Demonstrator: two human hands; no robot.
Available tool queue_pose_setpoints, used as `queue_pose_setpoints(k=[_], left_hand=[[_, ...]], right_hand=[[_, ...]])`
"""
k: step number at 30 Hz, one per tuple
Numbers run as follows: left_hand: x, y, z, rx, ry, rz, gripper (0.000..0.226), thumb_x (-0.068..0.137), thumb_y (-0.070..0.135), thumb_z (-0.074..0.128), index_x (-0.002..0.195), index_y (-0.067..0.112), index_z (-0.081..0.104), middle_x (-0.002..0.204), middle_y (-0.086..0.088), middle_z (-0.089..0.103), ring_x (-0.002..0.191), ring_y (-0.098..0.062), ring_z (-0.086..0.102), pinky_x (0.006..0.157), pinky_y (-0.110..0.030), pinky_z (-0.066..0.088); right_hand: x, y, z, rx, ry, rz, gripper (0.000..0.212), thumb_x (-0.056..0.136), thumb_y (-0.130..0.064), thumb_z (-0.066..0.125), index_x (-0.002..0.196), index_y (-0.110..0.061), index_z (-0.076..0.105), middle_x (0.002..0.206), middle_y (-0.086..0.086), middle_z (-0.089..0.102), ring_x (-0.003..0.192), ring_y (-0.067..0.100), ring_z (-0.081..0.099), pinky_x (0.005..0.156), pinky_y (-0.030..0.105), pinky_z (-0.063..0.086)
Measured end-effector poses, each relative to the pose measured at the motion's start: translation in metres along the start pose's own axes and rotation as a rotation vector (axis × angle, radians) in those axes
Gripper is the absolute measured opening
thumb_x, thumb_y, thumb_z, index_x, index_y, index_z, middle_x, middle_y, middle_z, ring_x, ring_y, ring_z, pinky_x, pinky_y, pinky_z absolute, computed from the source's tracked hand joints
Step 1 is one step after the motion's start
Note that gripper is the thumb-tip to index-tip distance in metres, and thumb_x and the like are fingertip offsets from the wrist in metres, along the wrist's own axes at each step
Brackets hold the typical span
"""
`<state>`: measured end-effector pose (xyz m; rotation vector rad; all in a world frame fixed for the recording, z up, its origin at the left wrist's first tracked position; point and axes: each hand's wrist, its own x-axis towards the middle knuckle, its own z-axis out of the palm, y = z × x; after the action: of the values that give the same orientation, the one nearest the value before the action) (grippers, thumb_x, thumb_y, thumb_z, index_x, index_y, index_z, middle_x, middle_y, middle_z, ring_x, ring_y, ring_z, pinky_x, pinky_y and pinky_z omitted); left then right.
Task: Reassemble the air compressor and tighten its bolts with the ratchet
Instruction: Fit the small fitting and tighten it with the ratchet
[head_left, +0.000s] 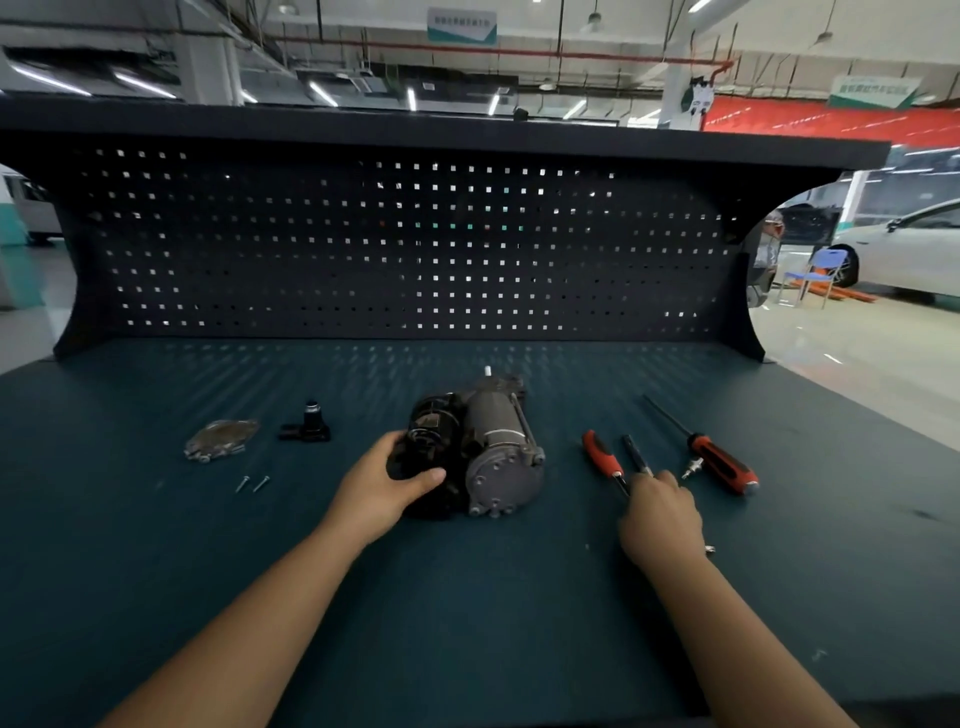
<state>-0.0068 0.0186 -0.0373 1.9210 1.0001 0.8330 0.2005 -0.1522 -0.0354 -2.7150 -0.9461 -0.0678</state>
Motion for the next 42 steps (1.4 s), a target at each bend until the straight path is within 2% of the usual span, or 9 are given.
queue_pose_setpoints(k=[4, 8, 13, 17, 21, 25, 31, 37, 42], left_hand=[[0.003, -0.002, -0.001, -0.184, -0.116, -0.071, 0.076, 0.079, 0.029, 0.075, 0.141, 0.038, 0.032, 0.133, 0.002, 0.053, 0.107, -0.019, 0.061, 0.073, -0.031, 0.058], [0.005, 0.004, -0.003, -0.245, -0.134, -0.091, 0.065, 0.078, 0.028, 0.076, 0.130, 0.044, 0.040, 0.127, 0.007, 0.055, 0.105, -0.016, 0.060, 0.069, -0.029, 0.056], [-0.003, 0.008, 0.004, -0.373, -0.099, -0.080, 0.055, 0.080, 0.019, 0.074, 0.120, 0.041, 0.043, 0.125, 0.005, 0.057, 0.112, -0.017, 0.057, 0.097, -0.042, 0.049], [-0.022, 0.012, 0.007, -0.371, -0.142, -0.080, 0.064, 0.080, 0.017, 0.074, 0.129, 0.042, 0.041, 0.121, 0.014, 0.056, 0.105, -0.006, 0.058, 0.086, -0.028, 0.054], [-0.053, 0.021, 0.023, -0.140, -0.085, -0.013, 0.076, 0.083, 0.028, 0.069, 0.146, 0.037, 0.027, 0.156, 0.009, 0.011, 0.138, -0.018, 0.032, 0.113, -0.030, 0.027], [-0.085, 0.028, 0.040, -0.115, -0.128, 0.111, 0.079, 0.086, 0.029, 0.064, 0.150, 0.030, 0.017, 0.152, 0.026, -0.010, 0.136, -0.018, 0.037, 0.110, -0.032, 0.036], [-0.108, 0.028, 0.046, -0.086, -0.155, 0.179, 0.069, 0.095, 0.025, 0.053, 0.143, 0.049, 0.010, 0.142, 0.045, -0.012, 0.104, 0.008, 0.056, 0.087, -0.009, 0.045], [-0.090, 0.024, 0.038, -0.038, -0.055, 0.263, 0.052, 0.098, 0.024, 0.048, 0.145, 0.034, 0.028, 0.145, 0.033, 0.009, 0.136, -0.001, 0.034, 0.107, -0.028, 0.039], [-0.084, 0.029, 0.032, -0.015, -0.139, 0.245, 0.053, 0.098, 0.018, 0.048, 0.146, 0.031, 0.029, 0.147, 0.031, 0.010, 0.137, -0.010, 0.035, 0.107, -0.029, 0.039]], right_hand=[[-0.008, -0.015, -0.004, 0.060, 0.168, -0.063, 0.037, 0.096, -0.027, 0.048, 0.132, -0.018, 0.049, 0.129, 0.006, 0.045, 0.122, 0.028, 0.039, 0.099, 0.039, 0.034], [-0.018, -0.054, -0.006, 0.740, 0.020, -0.247, 0.050, 0.093, -0.037, 0.057, 0.136, -0.013, 0.047, 0.130, 0.006, 0.053, 0.121, 0.022, 0.050, 0.096, 0.029, 0.039], [-0.019, -0.078, 0.008, 0.985, 0.001, -0.162, 0.017, 0.095, -0.040, 0.053, 0.097, -0.024, 0.056, 0.088, -0.012, 0.061, 0.087, 0.010, 0.059, 0.062, 0.018, 0.038], [-0.007, -0.062, 0.014, 1.054, 0.077, -0.114, 0.018, 0.094, -0.037, 0.057, 0.092, -0.021, 0.065, 0.086, -0.011, 0.066, 0.083, 0.007, 0.061, 0.067, 0.021, 0.041], [0.007, -0.045, 0.005, 1.080, 0.069, -0.101, 0.023, 0.093, -0.032, 0.060, 0.087, -0.013, 0.072, 0.084, -0.004, 0.069, 0.082, 0.003, 0.060, 0.075, 0.023, 0.046], [0.011, -0.035, 0.000, 1.126, 0.062, -0.176, 0.025, 0.095, -0.022, 0.057, 0.071, -0.025, 0.062, 0.071, -0.017, 0.058, 0.061, -0.008, 0.049, 0.055, 0.001, 0.039], [0.020, -0.057, 0.007, 1.052, -0.026, -0.240, 0.025, 0.102, -0.022, 0.041, 0.105, -0.010, 0.062, 0.099, 0.004, 0.060, 0.093, 0.017, 0.054, 0.072, 0.021, 0.032], [0.018, -0.093, 0.016, 1.163, -0.164, -0.226, 0.040, 0.104, -0.031, 0.034, 0.136, -0.013, 0.051, 0.130, -0.002, 0.051, 0.123, 0.012, 0.044, 0.107, 0.028, 0.031], [0.014, -0.085, 0.021, 1.271, -0.243, -0.184, 0.034, 0.102, -0.031, 0.042, 0.133, -0.021, 0.053, 0.129, -0.010, 0.053, 0.120, 0.006, 0.047, 0.104, 0.026, 0.033]])
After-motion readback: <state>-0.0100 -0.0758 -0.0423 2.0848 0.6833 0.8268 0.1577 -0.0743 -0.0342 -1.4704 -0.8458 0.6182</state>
